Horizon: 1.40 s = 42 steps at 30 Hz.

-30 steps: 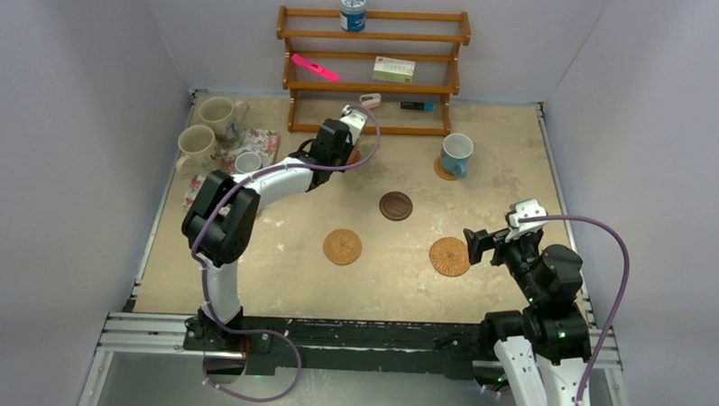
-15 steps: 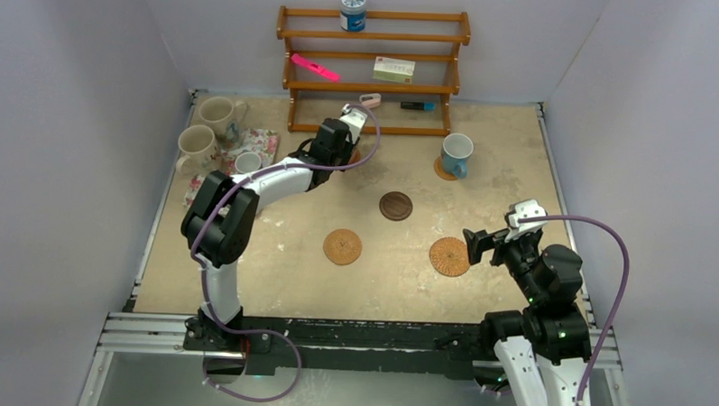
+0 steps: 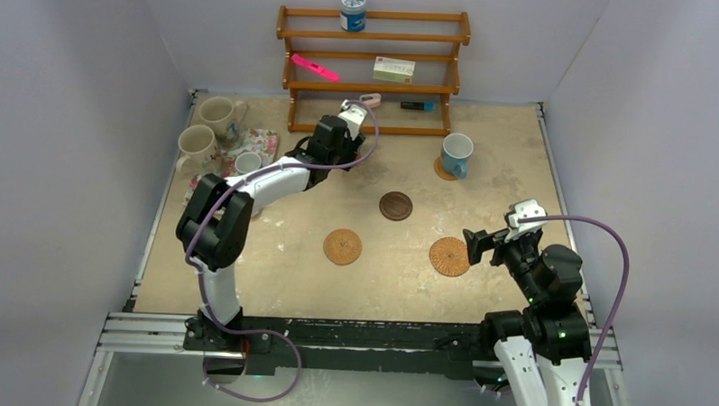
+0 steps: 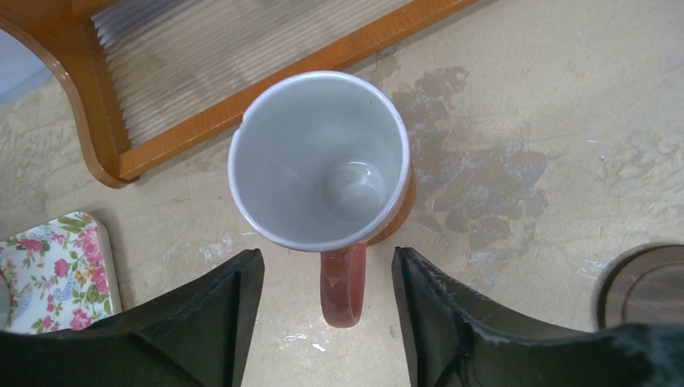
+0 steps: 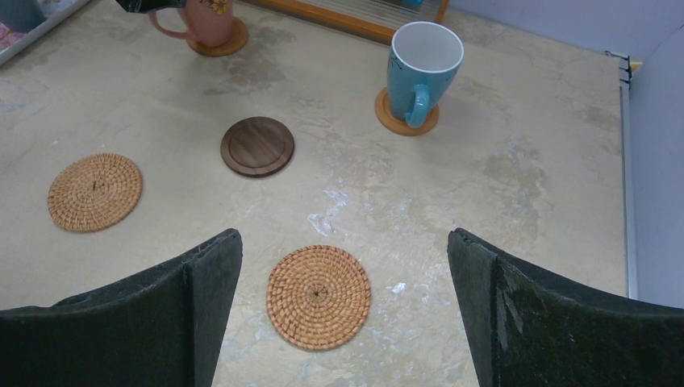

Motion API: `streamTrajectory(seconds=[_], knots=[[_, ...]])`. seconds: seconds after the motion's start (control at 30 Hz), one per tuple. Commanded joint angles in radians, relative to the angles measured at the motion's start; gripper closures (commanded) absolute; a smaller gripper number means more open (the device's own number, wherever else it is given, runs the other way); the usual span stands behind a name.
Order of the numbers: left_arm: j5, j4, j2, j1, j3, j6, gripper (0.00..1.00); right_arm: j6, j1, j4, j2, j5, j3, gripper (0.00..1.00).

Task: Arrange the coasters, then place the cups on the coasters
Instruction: Place the cup on the coaster.

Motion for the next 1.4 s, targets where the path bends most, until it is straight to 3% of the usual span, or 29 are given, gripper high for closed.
streamTrajectory(seconds=[0.0, 0.5, 0.97, 1.17, 1.23, 1.37], knots=[[0.008, 0.025, -0.094, -0.004, -0.009, 0.023, 0.35, -0.011, 0.004, 0.020, -0.006, -0.023, 0.002, 0.01], [0.001, 0.048, -0.316, 0.049, -0.151, 0.057, 0.10, -0.011, 0.006, 0.019, -0.008, -0.024, 0.002, 0.01], [0.060, 0.050, -0.594, 0.279, -0.357, 0.106, 0.06, -0.013, 0.005, 0.019, -0.007, -0.027, 0.002, 0.01], [0.065, 0.110, -0.743, 0.399, -0.506, 0.106, 0.12, -0.016, 0.005, 0.017, -0.013, -0.034, 0.002, 0.01], [0.049, 0.105, -0.766, 0.425, -0.531, 0.104, 0.00, -0.016, 0.005, 0.018, -0.013, -0.036, 0.002, 0.01], [0.047, 0.102, -0.787, 0.465, -0.569, 0.100, 0.00, -0.018, 0.005, 0.016, -0.014, -0.040, 0.002, 0.01]])
